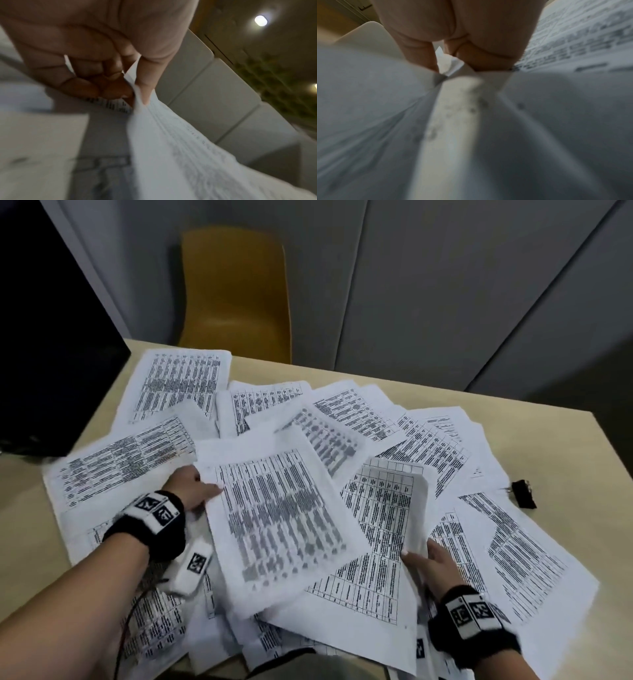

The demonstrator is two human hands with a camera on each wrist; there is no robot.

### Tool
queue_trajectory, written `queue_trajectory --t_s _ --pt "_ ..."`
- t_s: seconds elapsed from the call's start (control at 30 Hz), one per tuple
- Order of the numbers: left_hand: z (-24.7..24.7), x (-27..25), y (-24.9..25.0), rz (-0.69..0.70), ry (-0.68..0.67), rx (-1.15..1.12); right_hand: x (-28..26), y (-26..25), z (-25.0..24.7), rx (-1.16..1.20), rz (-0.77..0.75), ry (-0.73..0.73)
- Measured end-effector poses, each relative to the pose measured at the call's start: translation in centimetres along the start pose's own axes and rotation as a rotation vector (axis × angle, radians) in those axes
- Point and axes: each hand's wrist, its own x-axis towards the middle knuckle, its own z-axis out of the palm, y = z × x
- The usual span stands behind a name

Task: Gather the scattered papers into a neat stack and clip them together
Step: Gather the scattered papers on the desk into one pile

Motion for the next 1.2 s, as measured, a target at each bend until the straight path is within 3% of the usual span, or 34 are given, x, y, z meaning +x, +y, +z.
queue_trajectory --t_s 0.17,0.27,0.43,0.53,0.7,0.9,1.1,1.2 --pt "0.0 -2.6 -1.6 -0.019 0.168 0.248 0.2 0.0 -0.1 0.004 0.0 -0.016" --pt "0.8 -4.4 -2.0 0.031 0.217 0.044 0.2 0.1 -0.1 -0.009 -0.011 -0.02" --pt "2.6 -5.7 -2.0 0.027 0.177 -0.388 0.2 0.2 -0.1 -0.006 -0.007 -0.024" --pt "3.3 -6.1 -2.0 -0.069 0.096 -0.633 0.0 0.2 -0.3 0.002 0.006 -0.054" --pt "4.7 -7.7 -2.6 -0.095 -0.085 -0.49 -0.1 -0.1 -0.5 0.074 0.036 -0.103" --pt "5.2 -8.7 -0.6 -0.04 -0.264 -0.517 -0.8 0.2 1.5 0.137 0.106 -0.187" --pt "7.7 -9.3 -1.4 -0.079 -0.232 -0.535 -2.3 0.2 3.4 0.182 0.129 -0.383" --pt "8.1 -10.4 -2.2 -0.079 -0.228 -0.466 -2.9 -0.5 3.3 0.023 0.052 -0.383"
